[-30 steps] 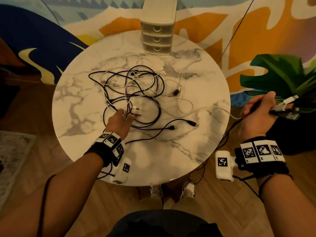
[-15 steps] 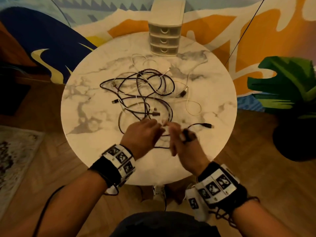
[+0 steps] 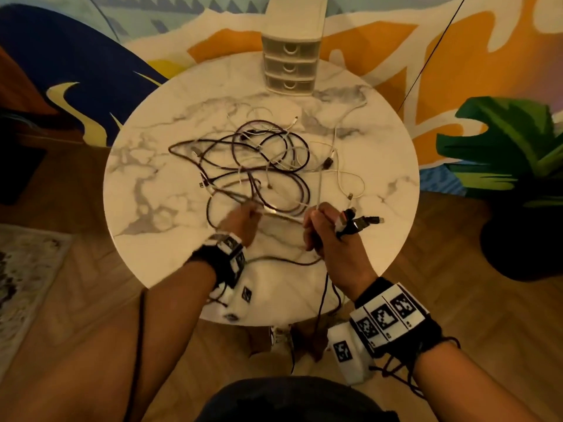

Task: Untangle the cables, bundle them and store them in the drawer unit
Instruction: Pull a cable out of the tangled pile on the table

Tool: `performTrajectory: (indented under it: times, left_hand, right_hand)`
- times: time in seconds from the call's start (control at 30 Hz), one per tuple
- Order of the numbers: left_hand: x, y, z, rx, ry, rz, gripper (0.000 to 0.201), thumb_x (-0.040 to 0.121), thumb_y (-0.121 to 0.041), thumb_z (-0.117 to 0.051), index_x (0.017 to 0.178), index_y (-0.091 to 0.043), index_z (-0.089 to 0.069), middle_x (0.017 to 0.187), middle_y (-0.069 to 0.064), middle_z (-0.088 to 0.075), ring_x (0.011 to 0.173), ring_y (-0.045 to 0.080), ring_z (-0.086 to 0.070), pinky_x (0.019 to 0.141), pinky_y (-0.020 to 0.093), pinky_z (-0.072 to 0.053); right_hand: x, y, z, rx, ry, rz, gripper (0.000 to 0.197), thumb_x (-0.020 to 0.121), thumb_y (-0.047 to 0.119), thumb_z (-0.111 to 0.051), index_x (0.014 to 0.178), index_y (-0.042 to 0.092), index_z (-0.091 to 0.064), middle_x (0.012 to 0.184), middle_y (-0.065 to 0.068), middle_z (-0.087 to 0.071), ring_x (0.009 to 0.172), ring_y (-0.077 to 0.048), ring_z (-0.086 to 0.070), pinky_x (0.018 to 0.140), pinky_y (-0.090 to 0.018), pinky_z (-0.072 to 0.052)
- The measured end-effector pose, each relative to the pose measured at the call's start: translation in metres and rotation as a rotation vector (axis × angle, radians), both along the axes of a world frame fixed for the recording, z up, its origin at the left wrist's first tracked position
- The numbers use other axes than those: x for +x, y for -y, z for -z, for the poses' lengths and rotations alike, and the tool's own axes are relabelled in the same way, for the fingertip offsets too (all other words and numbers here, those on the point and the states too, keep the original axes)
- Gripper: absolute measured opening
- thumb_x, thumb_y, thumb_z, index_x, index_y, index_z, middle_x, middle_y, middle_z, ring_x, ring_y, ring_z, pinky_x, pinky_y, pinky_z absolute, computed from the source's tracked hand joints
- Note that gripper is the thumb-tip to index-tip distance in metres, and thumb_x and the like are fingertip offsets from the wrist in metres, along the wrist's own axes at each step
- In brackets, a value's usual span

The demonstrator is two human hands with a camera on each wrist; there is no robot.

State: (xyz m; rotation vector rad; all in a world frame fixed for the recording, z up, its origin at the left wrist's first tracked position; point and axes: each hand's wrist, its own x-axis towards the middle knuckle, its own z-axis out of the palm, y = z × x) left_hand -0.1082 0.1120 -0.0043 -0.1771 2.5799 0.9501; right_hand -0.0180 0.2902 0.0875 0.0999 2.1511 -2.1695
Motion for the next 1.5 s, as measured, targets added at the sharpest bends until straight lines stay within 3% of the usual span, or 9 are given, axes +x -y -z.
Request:
performTrajectory:
  times: [0.13, 0.3, 0.43, 0.53, 0.67, 0.83, 1.03, 1.23, 1.5]
  left_hand:
    - [-0.041, 0.002, -0.023, 0.115, -0.235, -0.034, 0.032, 0.091, -0.039, -0.045, 0.100, -0.013, -0.061, 0.099, 0.011, -0.065, 0.093, 0.030, -0.061, 0.081, 0.032, -0.045]
    - [-0.020, 0.015, 0.006, -0.059, -0.008, 0.024, 0.036, 0.098, -0.031, -0.043, 0.123, -0.009, -0.056, 0.125, 0.016, -0.058, 0.112, 0.031, -0.054, 0.090, 0.031, -0.039]
    - [-0.022, 0.033, -0.002, -0.071, -0.065, -0.060, 0.035, 0.099, -0.030, -0.043, 0.122, -0.007, -0.056, 0.120, 0.017, -0.060, 0.109, 0.032, -0.056, 0.082, 0.027, -0.038]
    - [-0.024, 0.036, 0.000, -0.077, -0.054, -0.069, 0.043, 0.099, -0.037, -0.040, 0.128, -0.007, -0.053, 0.130, 0.016, -0.056, 0.117, 0.033, -0.053, 0.095, 0.032, -0.039]
    - [-0.022, 0.027, -0.009, -0.078, -0.084, -0.079, 0.045, 0.099, -0.044, -0.027, 0.090, -0.015, -0.061, 0.102, 0.016, -0.068, 0.093, 0.035, -0.062, 0.085, 0.043, -0.049]
    - [-0.024, 0.019, -0.055, -0.307, -0.344, 0.081, 0.053, 0.099, -0.047, -0.022, 0.087, -0.013, -0.061, 0.088, 0.015, -0.067, 0.085, 0.036, -0.060, 0.071, 0.039, -0.047]
    - [0.014, -0.009, -0.048, -0.456, -0.234, 0.284, 0.039, 0.100, -0.042, -0.026, 0.102, -0.018, -0.057, 0.103, 0.008, -0.065, 0.093, 0.029, -0.060, 0.071, 0.033, -0.041]
    - [0.032, -0.015, -0.018, -0.324, -0.110, 0.306, 0.028, 0.099, -0.030, -0.033, 0.113, -0.019, -0.055, 0.098, 0.011, -0.065, 0.086, 0.030, -0.061, 0.065, 0.034, -0.044]
    - [-0.043, 0.005, -0.024, -0.152, -0.242, 0.070, 0.022, 0.095, -0.025, -0.044, 0.104, -0.014, -0.061, 0.101, 0.014, -0.067, 0.094, 0.032, -0.062, 0.076, 0.033, -0.045]
  right_hand:
    - [0.000, -0.005, -0.009, 0.003, -0.061, 0.022, 0.029, 0.095, 0.029, -0.037, 0.081, 0.011, -0.055, 0.065, -0.010, -0.051, 0.049, -0.002, -0.037, 0.049, -0.013, -0.029]
    - [-0.003, -0.010, -0.025, -0.022, -0.078, 0.116, 0.031, 0.097, 0.026, -0.036, 0.072, 0.013, -0.050, 0.058, 0.002, -0.049, 0.047, -0.002, -0.033, 0.046, -0.013, -0.026]
    - [-0.013, -0.036, -0.059, -0.099, -0.170, 0.355, 0.036, 0.101, 0.020, -0.032, 0.069, 0.019, -0.048, 0.054, 0.006, -0.049, 0.047, -0.012, -0.030, 0.041, -0.018, -0.022]
    - [-0.017, -0.038, -0.059, -0.137, -0.220, 0.398, 0.033, 0.101, 0.026, -0.032, 0.079, 0.018, -0.056, 0.055, 0.005, -0.048, 0.047, -0.014, -0.027, 0.041, -0.019, -0.020]
    - [-0.010, -0.032, 0.002, -0.009, 0.026, 0.337, 0.037, 0.100, 0.041, -0.031, 0.111, 0.022, -0.061, 0.061, 0.000, -0.048, 0.045, -0.006, -0.032, 0.042, -0.018, -0.025]
    - [0.002, -0.021, 0.042, 0.111, 0.207, 0.258, 0.057, 0.100, 0.031, -0.037, 0.065, -0.005, -0.063, 0.041, 0.005, -0.045, 0.038, -0.004, -0.035, 0.045, -0.017, -0.031]
    - [-0.027, 0.025, 0.049, 0.251, 0.338, -0.138, 0.058, 0.096, 0.053, -0.033, 0.075, 0.014, -0.071, 0.057, -0.010, -0.062, 0.047, -0.001, -0.051, 0.065, -0.023, -0.039]
    - [-0.058, 0.039, 0.045, -0.029, 0.493, -0.028, 0.035, 0.101, 0.032, -0.036, 0.090, 0.013, -0.063, 0.054, -0.006, -0.047, 0.033, -0.005, -0.035, 0.036, -0.017, -0.026]
    - [-0.057, 0.046, 0.011, -0.200, 0.316, 0.063, 0.032, 0.100, 0.025, -0.041, 0.071, 0.015, -0.048, 0.056, -0.003, -0.038, 0.038, -0.003, -0.031, 0.037, -0.014, -0.025]
